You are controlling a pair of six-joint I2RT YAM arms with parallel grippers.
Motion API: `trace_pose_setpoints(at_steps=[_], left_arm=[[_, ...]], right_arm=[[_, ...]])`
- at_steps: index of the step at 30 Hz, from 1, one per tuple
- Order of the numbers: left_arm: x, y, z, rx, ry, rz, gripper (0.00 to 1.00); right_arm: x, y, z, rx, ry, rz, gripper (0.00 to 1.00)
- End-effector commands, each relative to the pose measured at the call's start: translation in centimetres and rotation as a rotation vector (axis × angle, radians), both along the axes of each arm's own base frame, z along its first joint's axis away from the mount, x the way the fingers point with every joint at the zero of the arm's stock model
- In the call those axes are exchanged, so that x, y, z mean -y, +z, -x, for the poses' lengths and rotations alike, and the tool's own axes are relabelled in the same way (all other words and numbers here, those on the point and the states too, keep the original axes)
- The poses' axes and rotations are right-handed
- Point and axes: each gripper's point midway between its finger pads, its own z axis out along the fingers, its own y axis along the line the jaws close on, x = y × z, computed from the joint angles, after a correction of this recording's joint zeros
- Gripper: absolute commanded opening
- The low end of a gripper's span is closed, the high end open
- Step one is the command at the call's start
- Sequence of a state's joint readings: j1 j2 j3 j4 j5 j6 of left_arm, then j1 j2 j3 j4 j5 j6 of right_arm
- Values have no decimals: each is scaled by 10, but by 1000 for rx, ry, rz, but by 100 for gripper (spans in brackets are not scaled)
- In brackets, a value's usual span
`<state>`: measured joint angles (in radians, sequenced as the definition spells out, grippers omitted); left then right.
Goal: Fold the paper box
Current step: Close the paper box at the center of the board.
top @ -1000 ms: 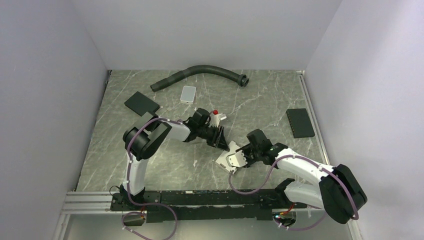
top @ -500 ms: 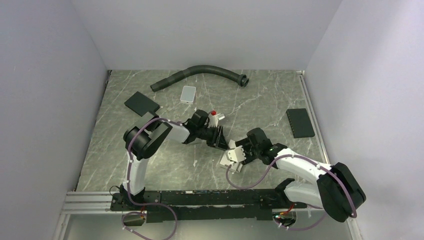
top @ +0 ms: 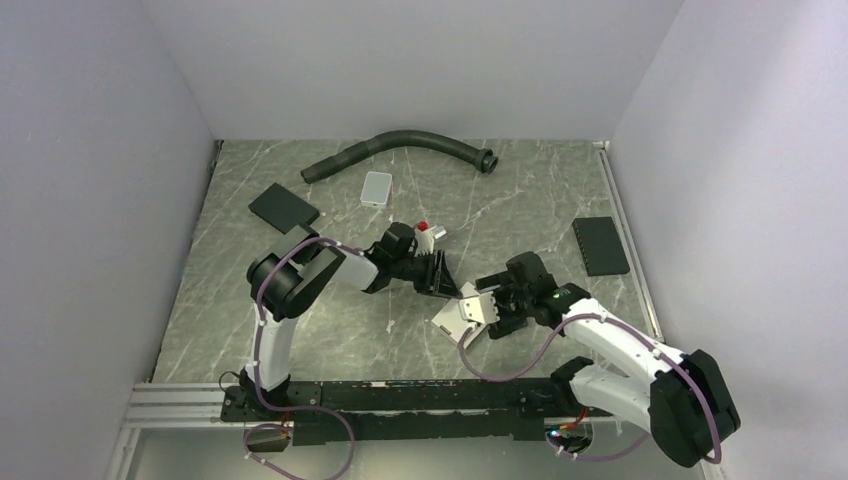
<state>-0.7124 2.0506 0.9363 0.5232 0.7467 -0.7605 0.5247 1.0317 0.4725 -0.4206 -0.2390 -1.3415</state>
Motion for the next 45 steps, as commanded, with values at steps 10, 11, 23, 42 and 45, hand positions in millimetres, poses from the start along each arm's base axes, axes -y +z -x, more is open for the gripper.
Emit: trace_pose_setpoints(at_steps=[10, 11, 23, 42, 45], left_arm=[[-44, -51, -10, 25, 163, -225, 49], [-45, -48, -12, 40, 171, -219, 49], [-60, 17, -33, 365, 254, -139, 58], [-27, 25, -8, 360, 1, -72, 79], [-20, 16, -7, 373, -25, -120, 80]], right_arm=[[-7, 61, -14, -124, -221, -285, 80], [-13, 79, -26, -128, -300, -374, 79], [10, 117, -65, -842, -994, -1034, 99], [26, 29, -5, -1291, -1512, -994, 31], [31, 17, -1, -1292, -1599, -939, 32]])
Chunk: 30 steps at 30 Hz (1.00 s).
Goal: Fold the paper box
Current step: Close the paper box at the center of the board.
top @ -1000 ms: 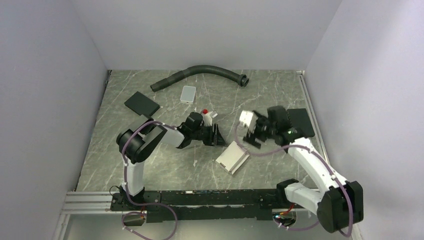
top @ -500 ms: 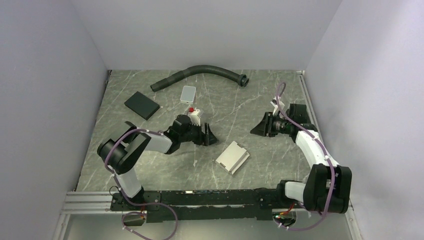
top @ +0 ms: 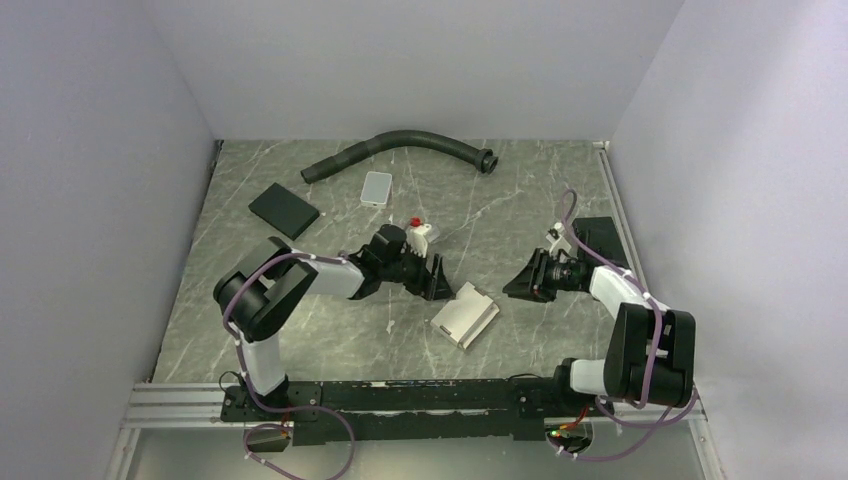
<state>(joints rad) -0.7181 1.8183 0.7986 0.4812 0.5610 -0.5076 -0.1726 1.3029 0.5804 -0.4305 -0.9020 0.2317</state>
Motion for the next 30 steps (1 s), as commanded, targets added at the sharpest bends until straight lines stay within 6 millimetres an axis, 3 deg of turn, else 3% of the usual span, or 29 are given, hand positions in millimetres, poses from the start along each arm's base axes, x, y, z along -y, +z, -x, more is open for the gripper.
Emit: trace_pose_setpoints(at_steps=[1, 8, 19, 30], left_arm=[[10, -13, 2, 38, -64, -77, 80], [11, -23, -2, 32, -44, -133, 80], [11, -27, -6, 17, 1, -137, 80], [16, -29, 0, -8, -29, -101, 77]], right_arm=[[8, -17, 8, -125, -46, 59, 32], [-9, -28, 22, -231, 3, 6, 30], [-8, -47, 28, -291, 5, 71, 29], [-23, -44, 23, -255, 30, 1, 27]])
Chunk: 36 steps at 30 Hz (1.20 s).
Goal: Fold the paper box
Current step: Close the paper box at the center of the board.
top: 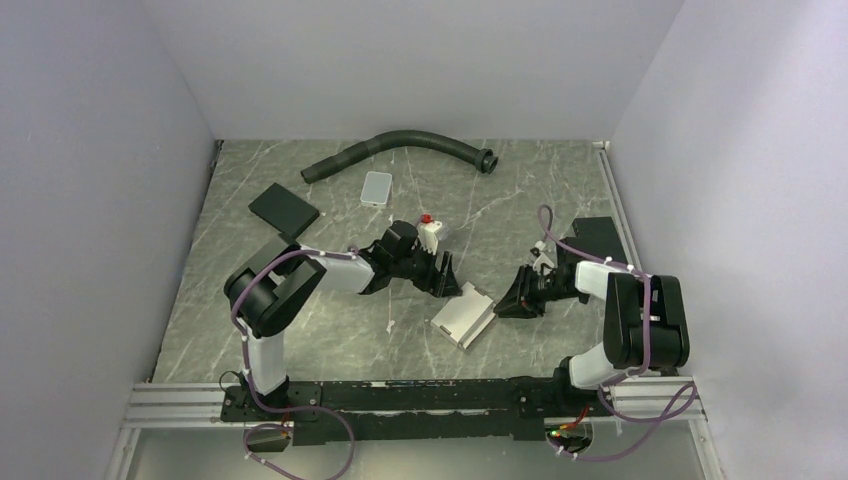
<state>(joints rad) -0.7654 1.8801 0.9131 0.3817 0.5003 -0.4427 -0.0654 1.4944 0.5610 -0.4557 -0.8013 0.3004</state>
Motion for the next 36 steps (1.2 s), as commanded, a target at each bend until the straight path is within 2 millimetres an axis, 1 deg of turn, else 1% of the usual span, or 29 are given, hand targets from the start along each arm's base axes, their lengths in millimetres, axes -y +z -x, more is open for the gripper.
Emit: trace_pose_setpoints(at_steps=[1, 4, 6, 9, 11, 16, 20, 26, 31, 34, 36], left_arm=[[-3, -22, 8, -57, -6, -32, 76], [-3, -26, 11, -80, -12, -36, 71], [-2, -27, 12, -92, -14, -34, 68], [-2, -31, 14, -113, -16, -33, 62], [-2, -34, 15, -134, -9, -41, 60], [-5, -40, 17, -157, 10, -60, 59], [-7, -45, 16, -178, 29, -77, 59], [-5, -52, 13, -214, 66, -76, 58], [-3, -58, 13, -238, 77, -77, 56], [-1, -61, 13, -248, 73, -78, 54], [0, -63, 13, -256, 64, -76, 50]], right_arm=[[-7, 5, -11, 49, -3, -47, 26], [-8, 6, -17, 71, 18, -52, 21], [-9, 8, -23, 91, 33, -50, 20], [-10, 7, -30, 123, 57, -43, 17], [-11, 6, -36, 157, 71, -22, 16], [-10, 7, -51, 246, 82, 23, 13], [-16, 6, -58, 272, 116, 50, 13], [-13, 8, -73, 333, 111, 108, 17], [-16, 5, -71, 338, 137, 114, 18], [-24, 9, -74, 386, 185, 139, 17], [-32, 14, -74, 421, 223, 150, 15]])
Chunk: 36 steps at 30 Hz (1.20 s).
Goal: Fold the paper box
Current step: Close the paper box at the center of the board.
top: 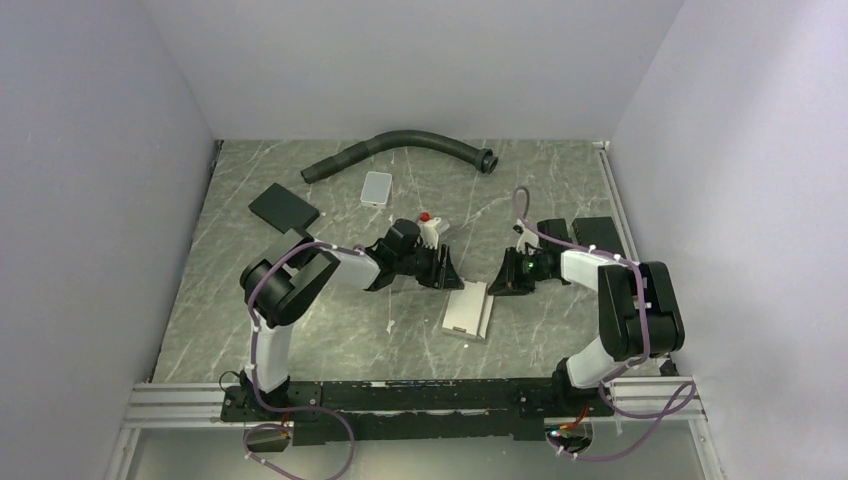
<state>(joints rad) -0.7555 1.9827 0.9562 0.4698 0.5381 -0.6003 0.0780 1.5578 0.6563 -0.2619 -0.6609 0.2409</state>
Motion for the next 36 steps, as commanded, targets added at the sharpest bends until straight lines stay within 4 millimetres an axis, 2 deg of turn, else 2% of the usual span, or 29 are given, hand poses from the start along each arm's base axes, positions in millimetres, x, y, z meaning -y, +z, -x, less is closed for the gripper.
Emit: trace_pose_setpoints(at_steps=[1, 4, 11, 19, 22, 27, 31, 36], left_arm=[[-14, -54, 21, -133, -5, -134, 49], [-12, -56, 21, -142, -9, -133, 45], [-7, -56, 15, -142, -9, -139, 42], [1, -54, 11, -142, -2, -133, 40], [-2, -59, 10, -155, 21, -149, 40], [-15, -65, 6, -171, 72, -169, 40], [-22, -67, 1, -176, 91, -176, 41], [-24, -65, -2, -176, 95, -169, 41]], right_arm=[[-21, 23, -20, 163, 108, 21, 14], [-28, 27, -22, 203, 161, 68, 12], [-47, 32, -15, 255, 287, 168, 9], [-71, 34, 0, 279, 402, 195, 13], [-64, 33, -3, 279, 388, 233, 24], [-41, 41, -12, 261, 305, 218, 38], [-29, 47, -13, 242, 265, 166, 43], [-26, 62, -10, 250, 281, 66, 46]])
